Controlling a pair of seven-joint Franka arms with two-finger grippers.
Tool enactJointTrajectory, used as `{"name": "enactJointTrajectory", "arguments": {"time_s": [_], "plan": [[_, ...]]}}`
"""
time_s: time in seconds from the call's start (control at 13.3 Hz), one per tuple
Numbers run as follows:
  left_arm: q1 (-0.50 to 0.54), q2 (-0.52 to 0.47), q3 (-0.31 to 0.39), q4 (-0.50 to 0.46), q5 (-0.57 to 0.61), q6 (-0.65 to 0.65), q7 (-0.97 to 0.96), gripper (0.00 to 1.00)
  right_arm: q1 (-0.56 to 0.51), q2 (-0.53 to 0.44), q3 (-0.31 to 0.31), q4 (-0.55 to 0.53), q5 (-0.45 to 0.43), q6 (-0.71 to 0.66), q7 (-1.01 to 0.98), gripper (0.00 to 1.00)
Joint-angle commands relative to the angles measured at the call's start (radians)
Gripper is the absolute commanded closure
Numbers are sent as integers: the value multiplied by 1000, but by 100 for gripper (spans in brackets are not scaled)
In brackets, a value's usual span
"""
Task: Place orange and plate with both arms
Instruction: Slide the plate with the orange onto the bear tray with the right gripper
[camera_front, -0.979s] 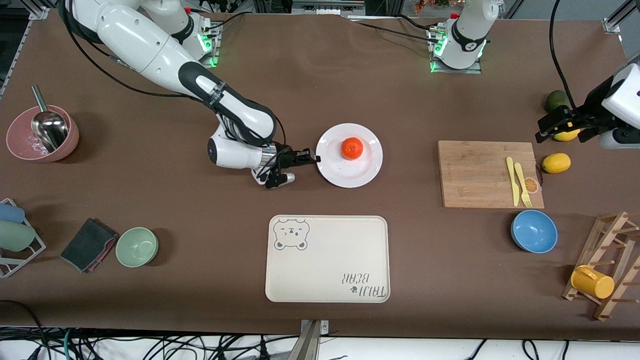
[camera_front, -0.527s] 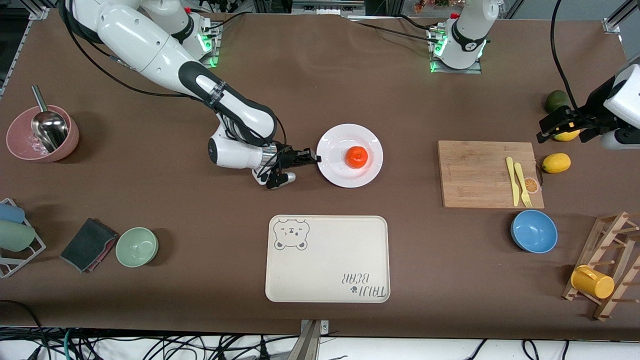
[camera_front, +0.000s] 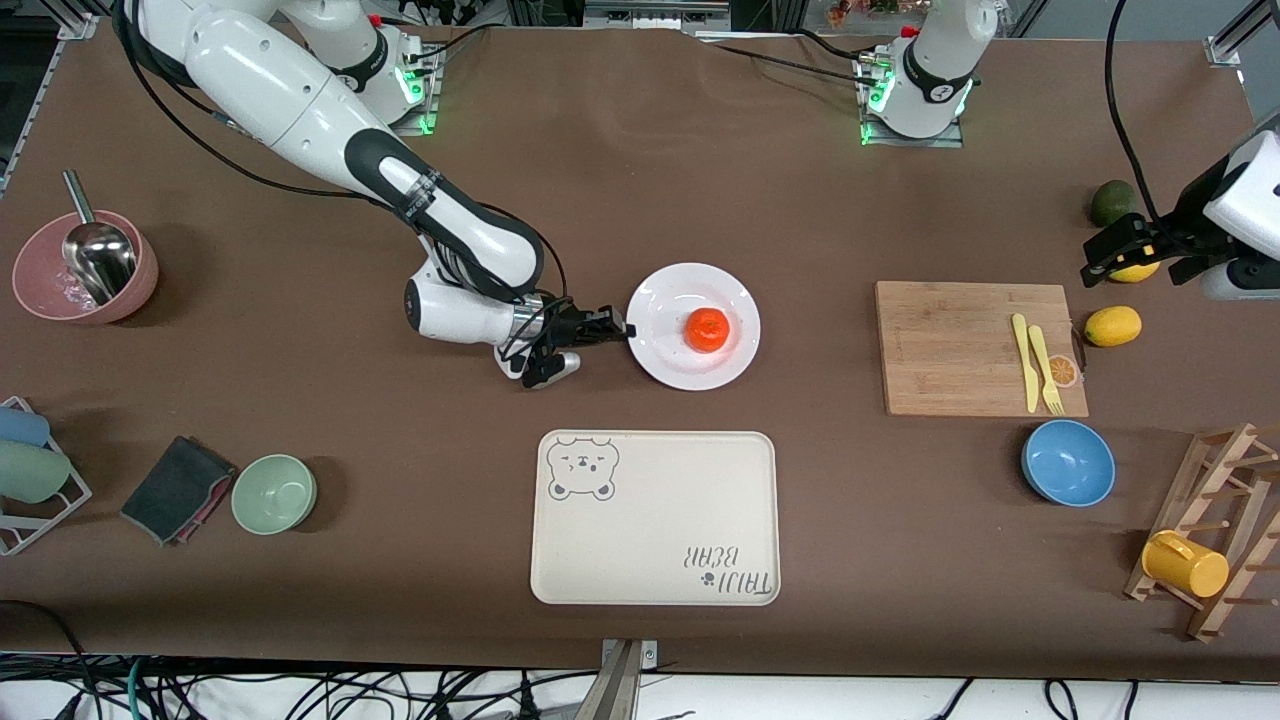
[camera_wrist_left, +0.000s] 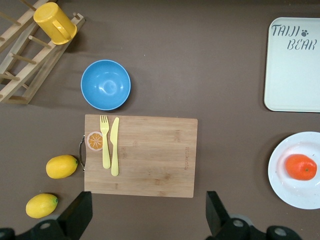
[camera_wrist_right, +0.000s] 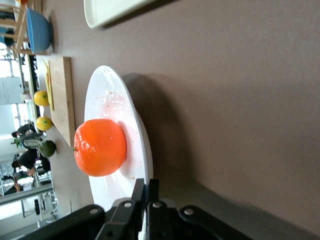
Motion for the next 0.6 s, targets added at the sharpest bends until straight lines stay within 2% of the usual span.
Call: {"name": "enactJointTrajectory", "arguments": {"time_s": [0.0, 0.53], "plan": [[7, -23, -8, -20, 27, -1, 18, 0, 0, 12, 9, 39, 70, 15, -24, 100], [7, -23, -8, -20, 21, -1, 18, 0, -11, 10, 15, 116, 96, 15, -16, 100]]}}
